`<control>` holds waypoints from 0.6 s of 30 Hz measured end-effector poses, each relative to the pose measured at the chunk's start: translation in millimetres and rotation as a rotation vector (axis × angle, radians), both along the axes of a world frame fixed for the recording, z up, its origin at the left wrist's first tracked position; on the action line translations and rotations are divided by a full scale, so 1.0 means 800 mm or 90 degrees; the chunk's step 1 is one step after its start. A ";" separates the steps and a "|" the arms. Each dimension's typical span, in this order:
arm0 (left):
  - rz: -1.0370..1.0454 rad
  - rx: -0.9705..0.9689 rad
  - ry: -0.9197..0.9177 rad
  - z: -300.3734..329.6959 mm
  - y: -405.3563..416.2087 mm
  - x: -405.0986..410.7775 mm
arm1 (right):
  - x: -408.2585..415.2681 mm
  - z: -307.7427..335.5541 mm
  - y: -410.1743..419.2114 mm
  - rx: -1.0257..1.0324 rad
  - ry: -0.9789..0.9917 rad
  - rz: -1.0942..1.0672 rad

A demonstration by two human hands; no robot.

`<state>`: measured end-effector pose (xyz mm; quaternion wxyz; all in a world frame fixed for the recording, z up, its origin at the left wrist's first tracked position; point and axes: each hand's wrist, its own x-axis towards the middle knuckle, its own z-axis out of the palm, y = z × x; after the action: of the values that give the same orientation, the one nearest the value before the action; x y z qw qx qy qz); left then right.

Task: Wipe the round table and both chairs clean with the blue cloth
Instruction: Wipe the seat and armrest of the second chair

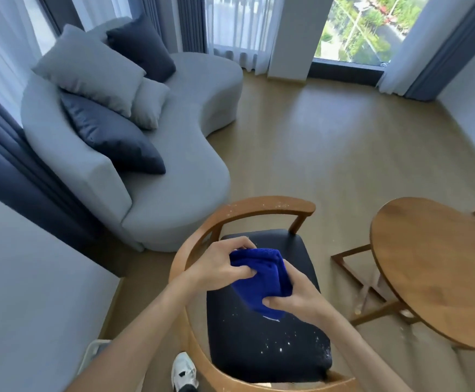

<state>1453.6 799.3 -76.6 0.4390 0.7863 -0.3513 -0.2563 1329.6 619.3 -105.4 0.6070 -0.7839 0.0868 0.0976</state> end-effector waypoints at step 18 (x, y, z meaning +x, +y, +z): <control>0.213 0.264 -0.079 -0.245 -0.021 0.139 | 0.083 -0.220 -0.043 -0.401 0.205 -0.119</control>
<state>1564.5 782.2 -272.8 0.2824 0.9206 -0.1829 -0.1984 1395.7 584.9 -281.1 0.3203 -0.8957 0.2785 0.1324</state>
